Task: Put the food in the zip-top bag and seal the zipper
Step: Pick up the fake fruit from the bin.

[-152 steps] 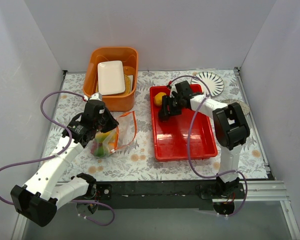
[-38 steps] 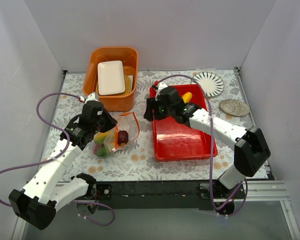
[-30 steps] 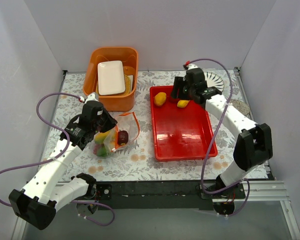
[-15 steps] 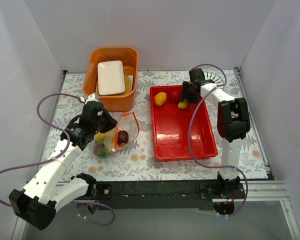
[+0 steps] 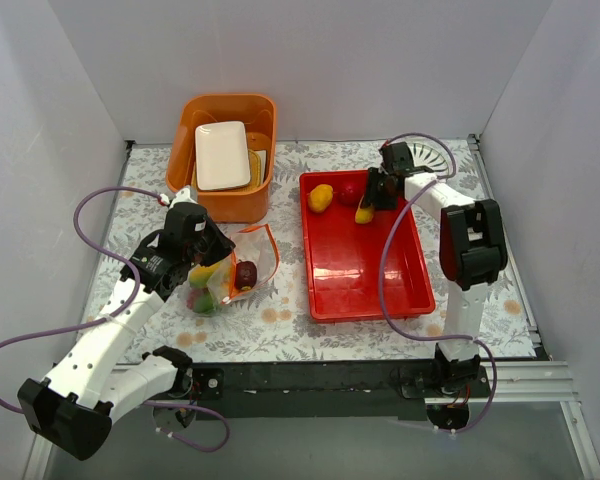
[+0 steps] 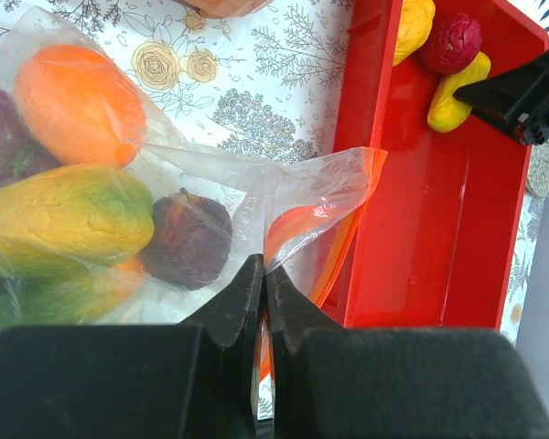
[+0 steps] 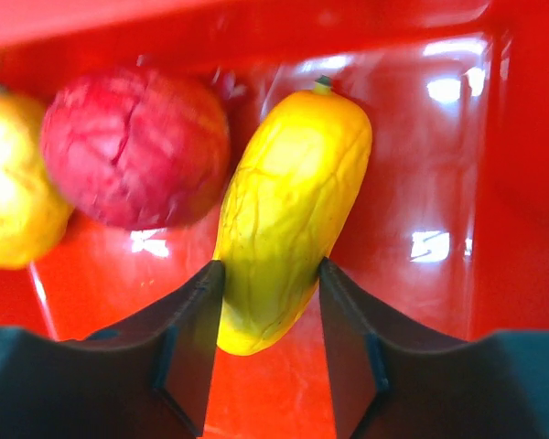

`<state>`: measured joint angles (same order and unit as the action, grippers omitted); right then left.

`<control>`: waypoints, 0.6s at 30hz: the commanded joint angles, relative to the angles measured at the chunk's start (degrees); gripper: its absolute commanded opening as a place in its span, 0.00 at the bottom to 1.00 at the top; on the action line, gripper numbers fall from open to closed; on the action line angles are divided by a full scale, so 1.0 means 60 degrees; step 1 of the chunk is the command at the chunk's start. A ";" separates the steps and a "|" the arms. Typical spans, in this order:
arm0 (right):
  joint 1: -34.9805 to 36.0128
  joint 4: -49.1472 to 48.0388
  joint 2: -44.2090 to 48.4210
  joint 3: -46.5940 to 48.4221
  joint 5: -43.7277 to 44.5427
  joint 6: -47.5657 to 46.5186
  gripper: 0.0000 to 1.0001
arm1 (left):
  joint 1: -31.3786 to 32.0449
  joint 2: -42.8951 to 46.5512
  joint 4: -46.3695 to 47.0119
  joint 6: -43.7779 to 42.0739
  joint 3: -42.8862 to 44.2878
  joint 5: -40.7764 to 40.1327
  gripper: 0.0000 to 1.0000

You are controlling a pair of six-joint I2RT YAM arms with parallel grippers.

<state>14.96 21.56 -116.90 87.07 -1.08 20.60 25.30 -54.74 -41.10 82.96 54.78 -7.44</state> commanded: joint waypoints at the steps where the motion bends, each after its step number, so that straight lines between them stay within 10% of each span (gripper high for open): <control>1: 0.0041 0.0054 0.0571 -0.0887 -0.0522 -0.0254 0.47 | -0.0012 0.0144 0.0053 0.0002 -0.0063 0.0083 0.00; 18: 0.1945 0.0244 0.2974 -0.3700 -0.0508 -0.0870 0.68 | -0.0012 -0.0076 0.0244 -0.0028 -0.0049 0.0318 0.00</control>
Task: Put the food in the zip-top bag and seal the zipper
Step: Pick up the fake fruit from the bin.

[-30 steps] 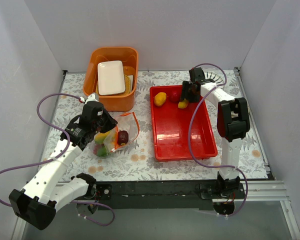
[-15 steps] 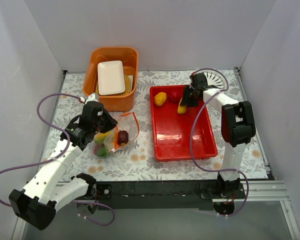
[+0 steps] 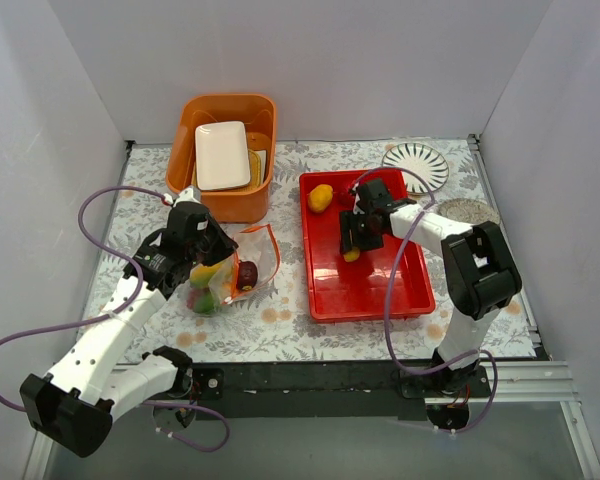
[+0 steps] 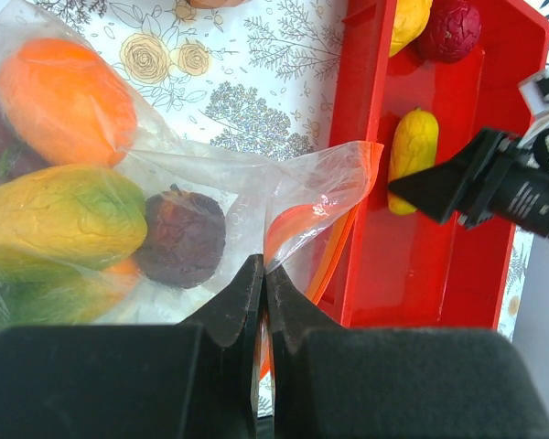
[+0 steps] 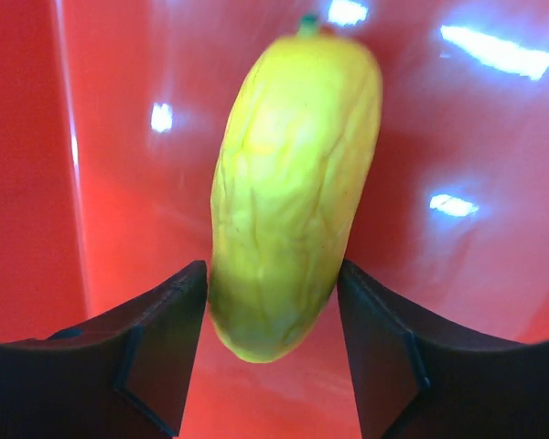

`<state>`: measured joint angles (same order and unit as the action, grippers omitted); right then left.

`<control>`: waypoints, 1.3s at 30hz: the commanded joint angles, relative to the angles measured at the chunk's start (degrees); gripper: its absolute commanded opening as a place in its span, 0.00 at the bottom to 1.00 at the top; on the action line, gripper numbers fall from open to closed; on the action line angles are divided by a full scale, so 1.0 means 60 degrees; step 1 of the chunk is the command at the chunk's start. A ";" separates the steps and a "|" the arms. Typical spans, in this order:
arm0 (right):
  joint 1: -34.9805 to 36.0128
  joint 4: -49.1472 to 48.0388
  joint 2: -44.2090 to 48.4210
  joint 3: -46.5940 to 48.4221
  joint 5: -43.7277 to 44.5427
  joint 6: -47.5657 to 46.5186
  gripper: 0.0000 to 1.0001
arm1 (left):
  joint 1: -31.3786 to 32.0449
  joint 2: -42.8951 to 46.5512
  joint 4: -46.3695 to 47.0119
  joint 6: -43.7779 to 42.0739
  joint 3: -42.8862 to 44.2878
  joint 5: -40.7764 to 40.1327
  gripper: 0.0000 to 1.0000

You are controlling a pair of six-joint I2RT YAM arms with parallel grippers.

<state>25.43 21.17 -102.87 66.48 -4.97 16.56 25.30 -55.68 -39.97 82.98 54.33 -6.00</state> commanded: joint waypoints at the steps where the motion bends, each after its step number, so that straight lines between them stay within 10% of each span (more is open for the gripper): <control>1: 0.0200 0.0295 0.0694 -0.0327 0.0227 -0.0196 0.69 | -0.0012 0.0110 0.0054 -0.0031 -0.0001 0.0077 0.00; 16: 0.0215 -0.0115 0.0578 -0.0006 0.0112 -0.0342 0.70 | -0.0012 0.0051 0.0055 -0.0061 0.0042 0.0106 0.00; 25: 0.0215 -0.0364 0.0401 -0.0079 -0.0094 -0.0342 0.56 | -0.0012 0.0228 0.0025 -0.0002 -0.0133 0.0062 0.00; 30: 0.0215 -0.0525 0.0752 -0.0357 -0.0196 -0.0269 0.29 | -0.0012 0.0169 0.0011 -0.0045 -0.0089 0.0077 0.00; 39: 0.0303 -0.0408 0.1558 -0.0488 -0.0987 -0.0021 0.28 | -0.0012 0.0154 0.0025 -0.0017 -0.0133 0.0107 0.00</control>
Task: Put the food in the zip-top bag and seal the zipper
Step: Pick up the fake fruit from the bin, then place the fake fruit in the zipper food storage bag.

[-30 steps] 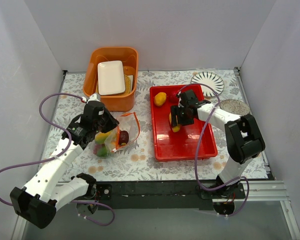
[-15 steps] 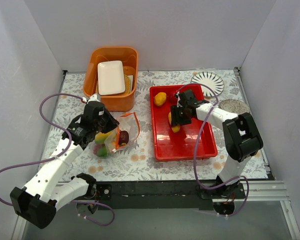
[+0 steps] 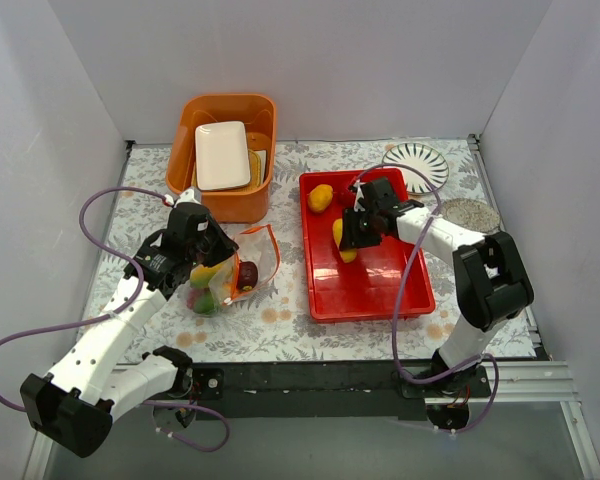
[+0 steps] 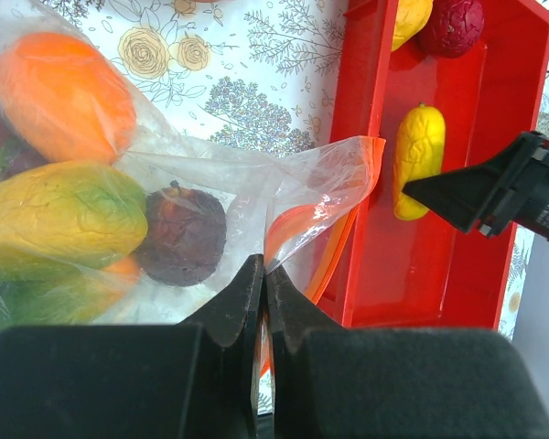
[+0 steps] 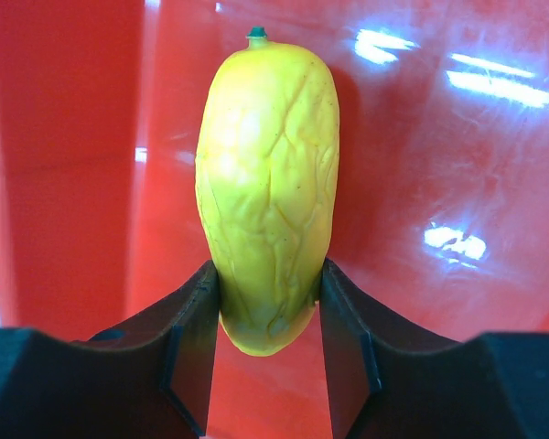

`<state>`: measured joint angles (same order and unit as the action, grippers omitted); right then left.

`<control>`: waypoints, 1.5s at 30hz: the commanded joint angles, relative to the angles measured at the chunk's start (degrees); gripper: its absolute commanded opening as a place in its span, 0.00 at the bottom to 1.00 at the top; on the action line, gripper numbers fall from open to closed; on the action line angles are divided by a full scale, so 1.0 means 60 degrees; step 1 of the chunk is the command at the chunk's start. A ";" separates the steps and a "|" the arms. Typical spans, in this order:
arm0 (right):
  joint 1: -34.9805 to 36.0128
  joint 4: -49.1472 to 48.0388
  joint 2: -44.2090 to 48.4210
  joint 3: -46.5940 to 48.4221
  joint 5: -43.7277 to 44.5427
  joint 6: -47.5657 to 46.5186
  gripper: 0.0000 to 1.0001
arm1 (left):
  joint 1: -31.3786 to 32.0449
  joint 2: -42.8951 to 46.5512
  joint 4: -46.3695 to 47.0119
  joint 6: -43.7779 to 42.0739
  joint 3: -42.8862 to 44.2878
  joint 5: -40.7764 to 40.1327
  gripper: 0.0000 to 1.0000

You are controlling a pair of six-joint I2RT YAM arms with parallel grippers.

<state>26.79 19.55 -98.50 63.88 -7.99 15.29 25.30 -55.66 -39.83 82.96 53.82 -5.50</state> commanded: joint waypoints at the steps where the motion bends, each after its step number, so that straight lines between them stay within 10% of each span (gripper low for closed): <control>1: 0.0091 -0.0138 0.0932 -0.0084 -0.0601 0.0220 0.27 | -0.0012 0.0150 0.0018 -0.0013 -0.0050 0.0023 0.00; 26: 0.1804 -0.1265 0.3174 -0.1300 -0.2506 0.1948 0.29 | -0.0012 0.0019 0.0135 0.0016 -0.0064 0.0052 0.00; 45: 0.3342 -0.1016 0.1681 0.0750 -0.3677 0.1567 0.31 | -0.0012 -0.0172 0.0311 0.0060 -0.0035 0.0213 0.00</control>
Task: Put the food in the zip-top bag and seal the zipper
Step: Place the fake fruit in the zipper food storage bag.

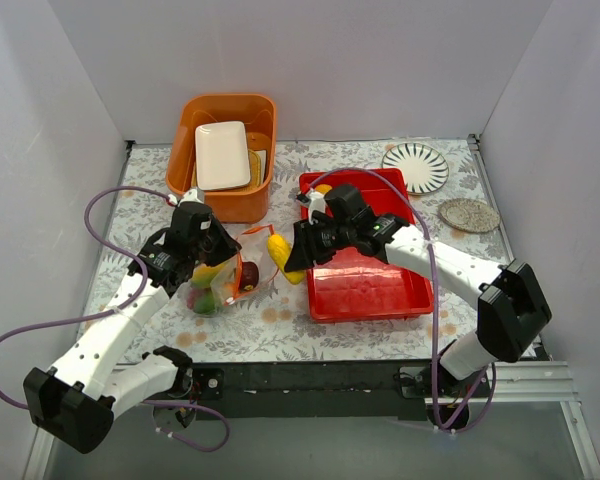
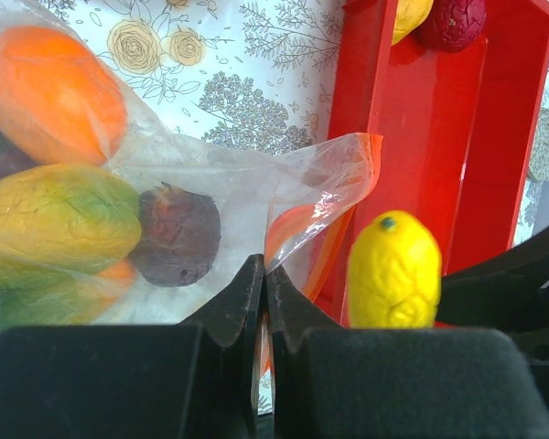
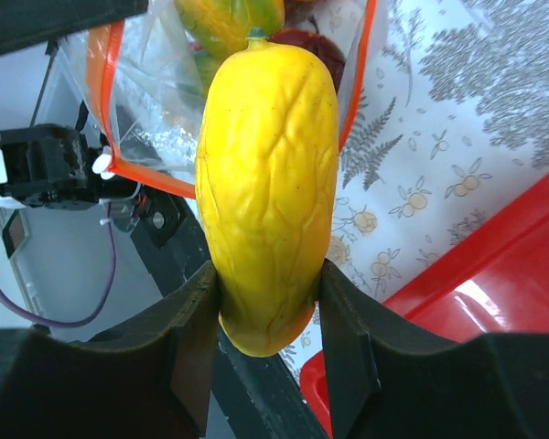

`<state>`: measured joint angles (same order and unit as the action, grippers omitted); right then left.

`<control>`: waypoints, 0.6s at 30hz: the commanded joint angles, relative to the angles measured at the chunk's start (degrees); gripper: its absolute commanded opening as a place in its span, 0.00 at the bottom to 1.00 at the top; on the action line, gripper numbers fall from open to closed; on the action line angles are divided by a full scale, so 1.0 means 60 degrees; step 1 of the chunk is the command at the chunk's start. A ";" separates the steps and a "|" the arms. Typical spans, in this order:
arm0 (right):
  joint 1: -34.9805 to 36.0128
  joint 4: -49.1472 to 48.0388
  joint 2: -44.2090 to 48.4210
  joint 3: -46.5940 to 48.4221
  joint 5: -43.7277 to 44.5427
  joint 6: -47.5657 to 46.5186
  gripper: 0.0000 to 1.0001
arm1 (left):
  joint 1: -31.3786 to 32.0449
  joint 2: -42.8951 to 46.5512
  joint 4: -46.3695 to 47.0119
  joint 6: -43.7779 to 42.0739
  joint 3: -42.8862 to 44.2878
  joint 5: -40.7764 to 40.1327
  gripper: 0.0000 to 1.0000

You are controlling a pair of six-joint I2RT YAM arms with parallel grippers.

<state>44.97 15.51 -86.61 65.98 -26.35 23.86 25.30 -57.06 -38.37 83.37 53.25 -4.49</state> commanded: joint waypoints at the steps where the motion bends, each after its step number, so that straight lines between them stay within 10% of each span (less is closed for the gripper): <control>1: 0.0385 -0.0488 -0.0447 0.0415 -0.0662 0.0256 0.31 | -0.0012 0.0076 0.0023 -0.0023 0.0045 0.0031 0.00; 18: 0.0840 -0.1223 -0.2439 0.1967 -0.1322 0.1268 0.31 | -0.0012 0.0383 -0.0080 0.0006 -0.0145 0.0177 0.00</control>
<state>49.65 9.96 -99.79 73.89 -32.58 30.15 25.30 -56.60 -38.54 83.40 52.95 -3.90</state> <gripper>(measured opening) 0.492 0.014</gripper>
